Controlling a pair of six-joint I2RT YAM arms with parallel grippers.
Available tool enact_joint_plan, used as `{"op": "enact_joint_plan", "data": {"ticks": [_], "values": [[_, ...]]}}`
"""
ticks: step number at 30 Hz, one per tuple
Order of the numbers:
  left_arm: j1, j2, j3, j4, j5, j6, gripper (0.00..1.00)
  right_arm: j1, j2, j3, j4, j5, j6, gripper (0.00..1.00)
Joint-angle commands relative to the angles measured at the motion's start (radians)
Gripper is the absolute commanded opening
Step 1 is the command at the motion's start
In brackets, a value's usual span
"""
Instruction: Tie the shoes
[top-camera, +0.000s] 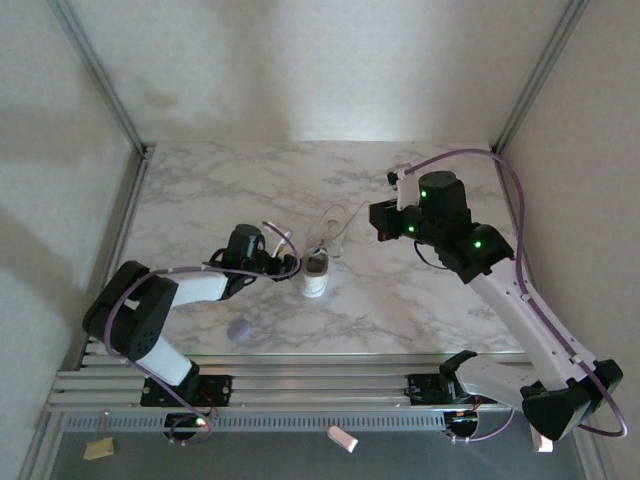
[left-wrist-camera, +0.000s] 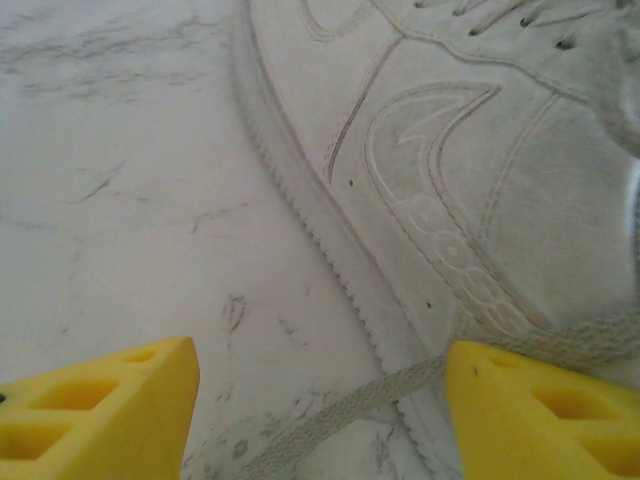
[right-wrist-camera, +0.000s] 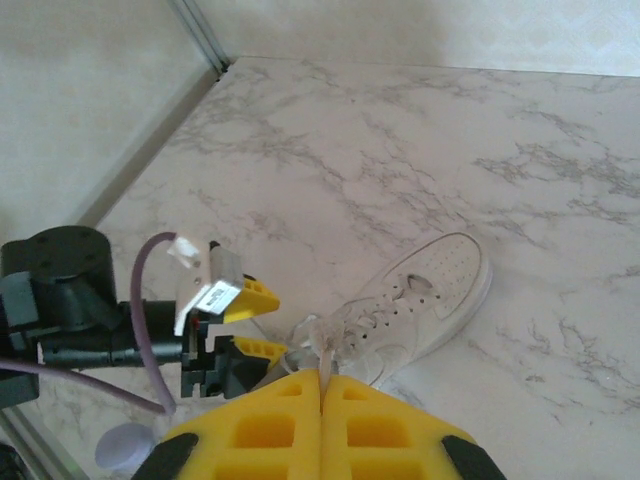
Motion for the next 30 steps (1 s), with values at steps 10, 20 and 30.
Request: {"op": "enact_joint_plan", "data": {"ticks": [10,20,30], "values": [[-0.017,0.11,0.116,-0.176,0.235,0.158,0.66,-0.005,0.002,0.022,-0.007,0.0,-0.01,0.0],[-0.017,0.129,0.156,-0.253,0.343,0.268,0.52,-0.005,0.015,0.03,-0.009,-0.006,-0.014,0.0],[-0.017,0.171,0.177,-0.205,0.333,0.243,0.3,-0.005,0.012,0.026,-0.016,-0.007,-0.01,0.0]]}}
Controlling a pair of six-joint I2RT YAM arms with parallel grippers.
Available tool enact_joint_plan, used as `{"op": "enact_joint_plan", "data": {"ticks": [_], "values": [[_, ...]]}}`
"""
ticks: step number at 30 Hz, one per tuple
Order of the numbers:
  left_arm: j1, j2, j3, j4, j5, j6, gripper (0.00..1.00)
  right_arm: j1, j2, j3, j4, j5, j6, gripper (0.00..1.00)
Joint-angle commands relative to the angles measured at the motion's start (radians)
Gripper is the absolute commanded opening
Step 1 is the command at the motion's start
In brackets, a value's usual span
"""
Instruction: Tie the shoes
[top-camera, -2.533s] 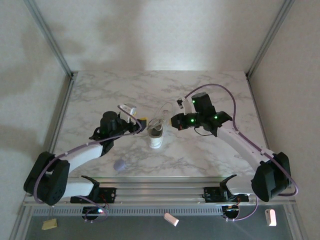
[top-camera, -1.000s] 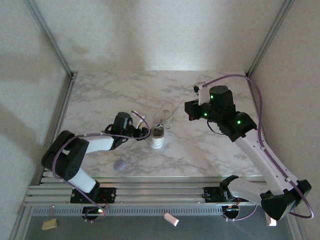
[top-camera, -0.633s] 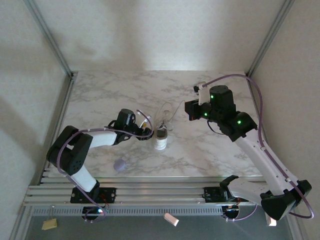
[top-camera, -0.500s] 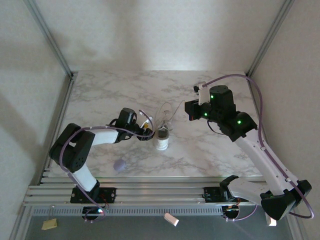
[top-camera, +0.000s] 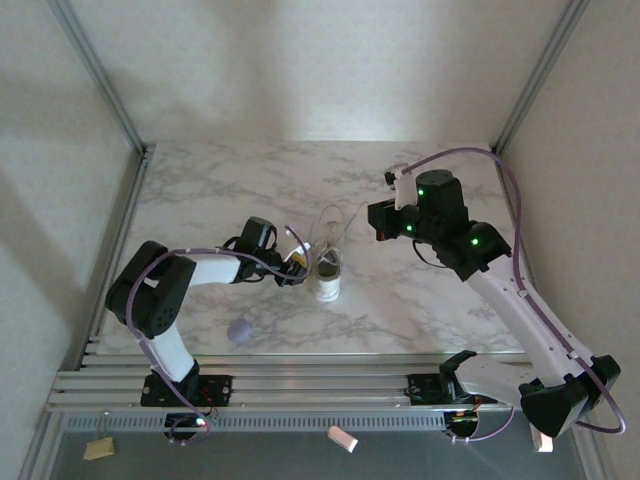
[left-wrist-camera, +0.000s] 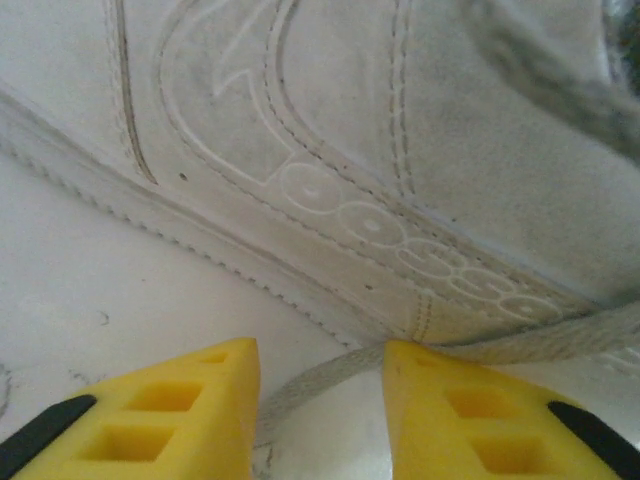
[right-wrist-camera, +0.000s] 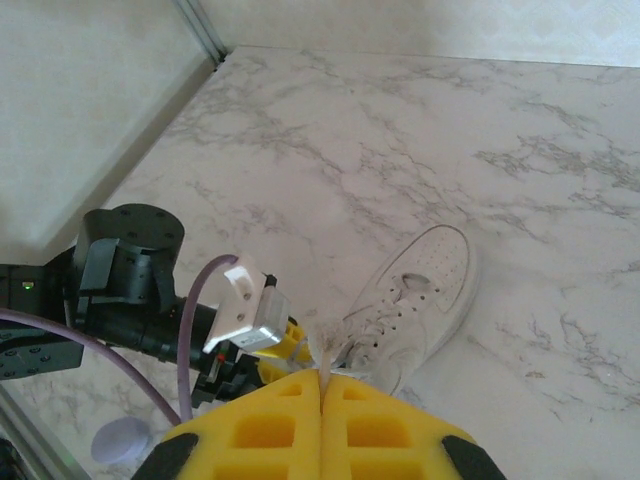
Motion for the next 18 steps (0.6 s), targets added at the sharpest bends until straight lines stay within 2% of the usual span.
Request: {"op": "enact_joint_plan", "data": {"ticks": [1,6,12,15,16,18], "values": [[-0.018,0.01,0.019,0.012,0.026,-0.004,0.24,-0.005,-0.008,0.019,-0.01,-0.002,-0.005,0.0],[-0.001,-0.076,-0.046,0.1,-0.029,-0.049,0.0,-0.005,-0.018,0.017,-0.011,0.018,-0.005,0.0],[0.044,-0.213,-0.151,0.234,-0.161,-0.153,0.0,-0.005,-0.027,0.017,-0.024,0.05,-0.017,0.0],[0.062,-0.26,-0.18,0.26,-0.169,-0.183,0.0,-0.004,-0.03,0.018,-0.029,0.057,-0.023,0.0],[0.062,-0.266,-0.176,0.247,-0.151,-0.176,0.05,-0.005,-0.029,0.022,-0.032,0.057,-0.025,0.0],[0.058,-0.262,-0.157,0.201,-0.106,-0.15,0.5,-0.005,-0.025,0.03,-0.038,0.055,-0.029,0.0]]}}
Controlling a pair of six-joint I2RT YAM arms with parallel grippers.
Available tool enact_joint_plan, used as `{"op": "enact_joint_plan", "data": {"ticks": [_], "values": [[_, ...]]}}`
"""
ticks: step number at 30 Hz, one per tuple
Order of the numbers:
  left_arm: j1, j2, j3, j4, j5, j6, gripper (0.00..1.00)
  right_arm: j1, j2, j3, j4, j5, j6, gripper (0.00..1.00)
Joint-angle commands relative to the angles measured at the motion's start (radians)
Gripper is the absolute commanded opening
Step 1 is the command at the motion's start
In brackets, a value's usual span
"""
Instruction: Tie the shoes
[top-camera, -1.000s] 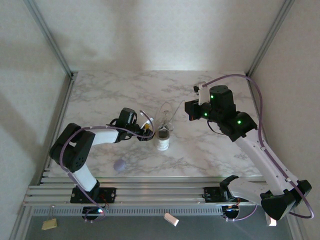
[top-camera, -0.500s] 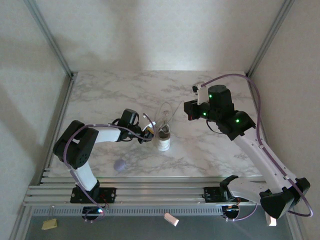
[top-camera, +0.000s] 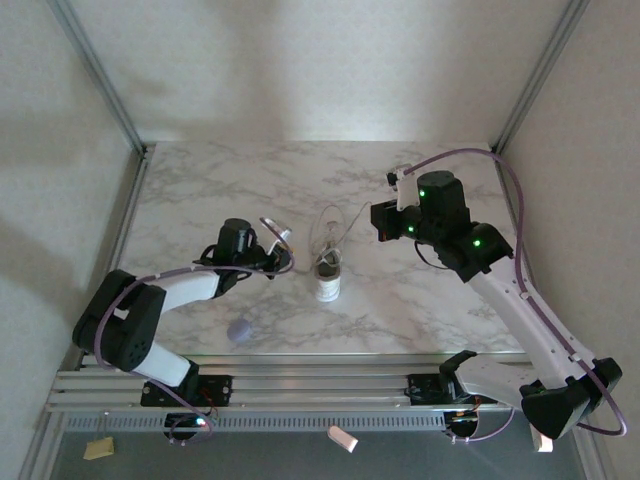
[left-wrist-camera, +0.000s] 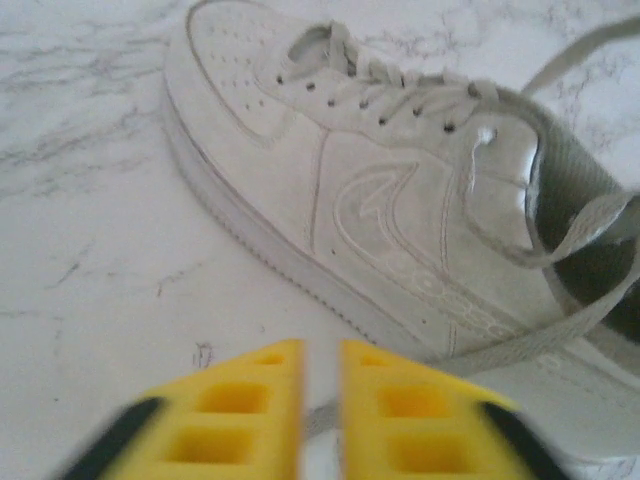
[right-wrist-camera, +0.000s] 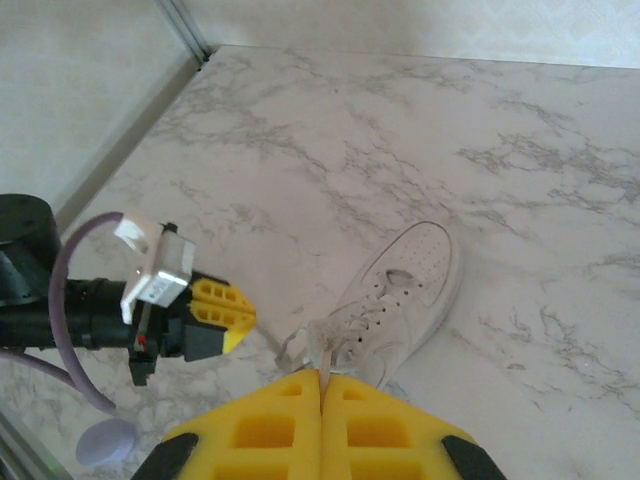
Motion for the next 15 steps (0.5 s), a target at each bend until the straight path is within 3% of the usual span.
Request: {"op": "enact_joint_plan", "data": {"ticks": [1,2,6,9,12,15], "values": [[-0.005,-0.004,0.023,-0.028,0.038,0.0,0.63,-0.005,-0.012,0.033,-0.018,0.022,-0.027,0.0],[-0.016,0.008,0.044,-0.058,0.038,0.013,0.7,-0.005,-0.008,0.036,-0.021,0.022,-0.03,0.0],[-0.058,0.011,0.137,-0.251,0.043,0.151,0.83,-0.005,-0.002,0.047,-0.036,0.027,-0.048,0.0],[-0.057,-0.035,0.149,-0.311,-0.084,0.299,0.84,-0.008,0.002,0.054,-0.049,0.022,-0.062,0.0],[-0.036,-0.099,0.098,-0.255,-0.217,0.381,0.86,-0.009,0.007,0.057,-0.055,0.01,-0.07,0.0],[-0.022,-0.115,0.094,-0.313,-0.14,0.465,0.84,-0.009,0.007,0.052,-0.052,-0.003,-0.069,0.0]]}}
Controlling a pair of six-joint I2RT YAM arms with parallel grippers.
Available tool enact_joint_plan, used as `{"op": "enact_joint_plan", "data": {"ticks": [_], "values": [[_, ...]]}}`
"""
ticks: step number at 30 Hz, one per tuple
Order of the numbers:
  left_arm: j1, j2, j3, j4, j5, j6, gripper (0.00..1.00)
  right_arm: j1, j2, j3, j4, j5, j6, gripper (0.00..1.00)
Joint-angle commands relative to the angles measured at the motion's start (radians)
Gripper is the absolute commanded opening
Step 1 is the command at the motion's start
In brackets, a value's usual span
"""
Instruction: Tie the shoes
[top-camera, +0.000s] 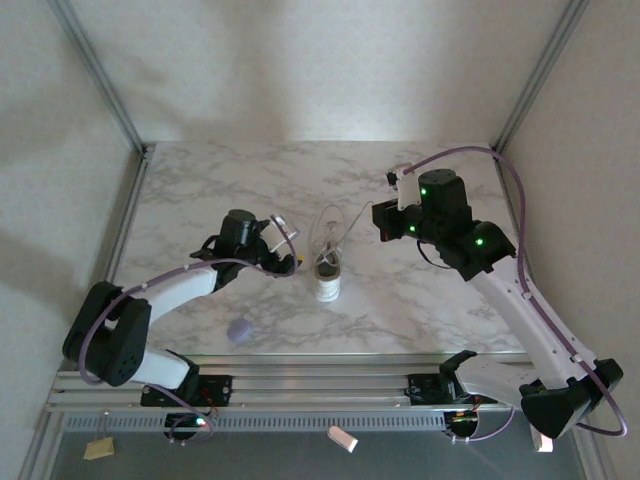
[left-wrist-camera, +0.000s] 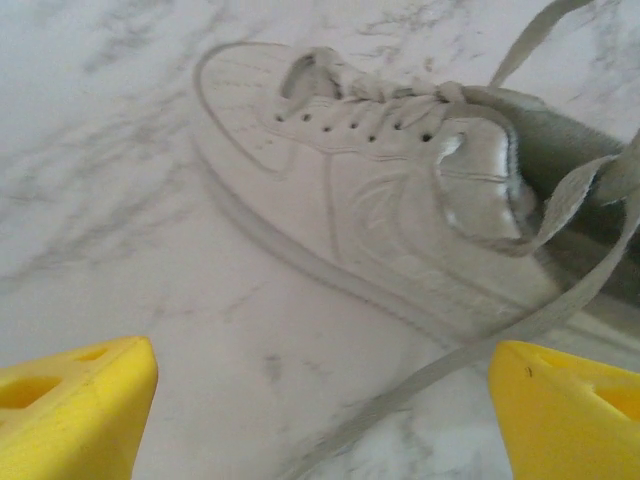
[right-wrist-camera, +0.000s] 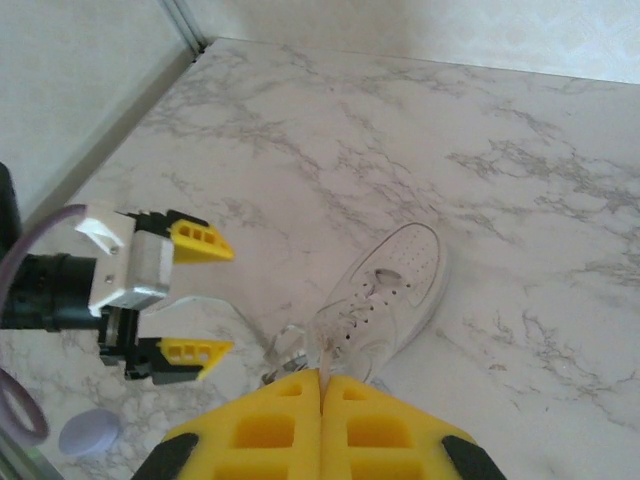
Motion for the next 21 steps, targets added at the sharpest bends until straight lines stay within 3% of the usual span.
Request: {"op": "enact_joint_plan", "data": {"ticks": [1,8,21], "values": [[0.011,-0.011,-0.006,-0.089,0.013,0.152,0.83,-0.007,0.003,0.022,-0.015,-0.014,-0.017,0.0],[-0.021,0.174,0.083,-0.21,-0.005,0.217,0.79,-0.008,-0.017,0.011,-0.021,-0.014,-0.012,0.0],[-0.049,0.304,0.179,-0.275,-0.026,0.29,0.78,-0.008,-0.02,0.0,-0.021,-0.021,-0.002,0.0]]}}
